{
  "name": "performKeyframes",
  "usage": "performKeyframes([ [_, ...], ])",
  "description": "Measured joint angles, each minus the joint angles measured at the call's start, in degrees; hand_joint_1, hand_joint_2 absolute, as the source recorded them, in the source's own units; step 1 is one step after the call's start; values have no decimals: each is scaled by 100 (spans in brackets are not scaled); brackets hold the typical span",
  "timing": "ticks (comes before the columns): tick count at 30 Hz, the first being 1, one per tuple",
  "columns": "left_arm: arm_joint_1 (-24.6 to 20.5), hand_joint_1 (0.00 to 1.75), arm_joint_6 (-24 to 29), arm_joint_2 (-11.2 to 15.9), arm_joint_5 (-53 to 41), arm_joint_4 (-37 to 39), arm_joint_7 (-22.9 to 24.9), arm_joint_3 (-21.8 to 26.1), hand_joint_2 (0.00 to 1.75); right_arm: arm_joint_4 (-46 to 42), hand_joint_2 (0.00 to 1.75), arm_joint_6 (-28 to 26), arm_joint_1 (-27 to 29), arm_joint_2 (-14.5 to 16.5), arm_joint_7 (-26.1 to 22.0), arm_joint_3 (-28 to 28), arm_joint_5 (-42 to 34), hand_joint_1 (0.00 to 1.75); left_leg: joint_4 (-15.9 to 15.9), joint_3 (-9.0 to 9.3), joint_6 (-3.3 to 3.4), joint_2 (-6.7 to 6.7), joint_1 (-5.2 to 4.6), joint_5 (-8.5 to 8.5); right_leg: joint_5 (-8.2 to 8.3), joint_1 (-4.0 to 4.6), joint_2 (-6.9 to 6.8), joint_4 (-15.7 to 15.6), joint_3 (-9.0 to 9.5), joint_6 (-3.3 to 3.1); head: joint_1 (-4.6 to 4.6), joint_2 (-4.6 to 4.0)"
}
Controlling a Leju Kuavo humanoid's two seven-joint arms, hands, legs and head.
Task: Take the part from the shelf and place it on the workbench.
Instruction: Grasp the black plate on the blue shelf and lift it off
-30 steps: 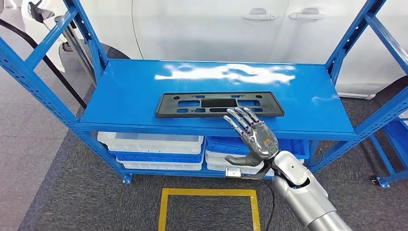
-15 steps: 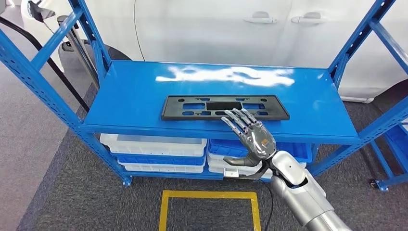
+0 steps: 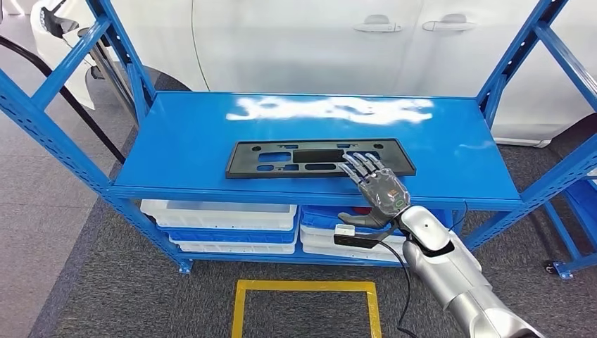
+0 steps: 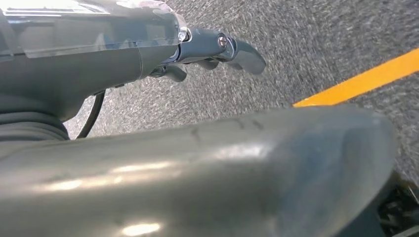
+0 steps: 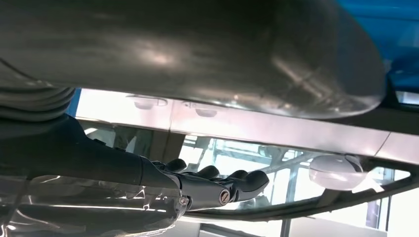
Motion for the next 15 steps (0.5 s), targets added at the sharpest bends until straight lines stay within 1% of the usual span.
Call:
performKeyframes([
  [1,-1,0,1,1,0,0,0,0,0,28,0,1,-22,1,4,0,17,0,282,-131,-24,2,8,-159,1,-5,-6,-9,6,-30,0,0],
  [3,2,0,1,0,0,0,0,0,0,108,0,13,-63,2,23,1,85,0,1065,-512,-52,3,16,-510,-8,11,-11,-7,5,-61,0,0],
  [4,5,0,1,0,0,0,0,0,0,163,0,22,-87,3,42,2,135,0,1369,-671,-59,3,19,-596,-12,20,-13,-6,5,-66,0,0],
  [5,7,0,1,0,0,0,0,0,0,228,44,36,-124,4,63,6,189,0,1471,-736,-57,3,19,-565,-15,26,-12,-4,8,-69,0,0],
  [6,6,0,1,0,-1,0,0,0,0,297,87,49,-178,7,84,14,242,0,1334,-689,-45,3,19,-422,-19,30,-7,0,14,-68,0,0],
  [7,2,0,1,1,-3,0,0,0,0,368,131,67,-250,12,106,24,292,0,996,-542,-22,4,19,-203,-25,34,-2,5,24,-62,0,0],
  [8,-5,0,1,2,-6,0,-2,0,0,440,175,89,-333,19,127,34,330,0,570,-351,12,5,15,3,-33,37,4,9,34,-52,0,0],
  [9,-15,0,1,2,-13,0,-5,0,0,513,175,110,-420,27,150,43,357,0,195,-177,43,5,6,141,-43,48,8,20,37,-32,0,0],
  [10,-28,0,0,2,-19,0,-8,0,0,584,175,131,-503,33,174,48,376,0,-46,-66,70,4,-5,211,-47,56,9,26,34,-7,0,0],
  [11,-37,0,-1,2,-23,0,-10,0,0,651,175,145,-576,38,195,49,387,0,-153,-20,92,2,-16,216,-47,60,9,28,29,25,0,0],
  [13,-49,0,-3,0,-27,1,-10,0,0,752,175,155,-684,42,214,52,398,0,-186,-12,139,-3,-15,229,-41,57,9,19,22,94,0,0],
  [14,-50,0,-4,-2,-29,1,-10,-1,0,784,175,155,-718,44,220,57,402,0,-212,1,171,-3,-6,246,-67,50,8,44,17,126,0,0],
  [15,-55,0,-4,-7,-32,1,-9,-1,0,816,175,154,-751,46,236,63,407,0,-242,13,203,0,6,265,-148,43,9,155,-28,153,0,0],
])
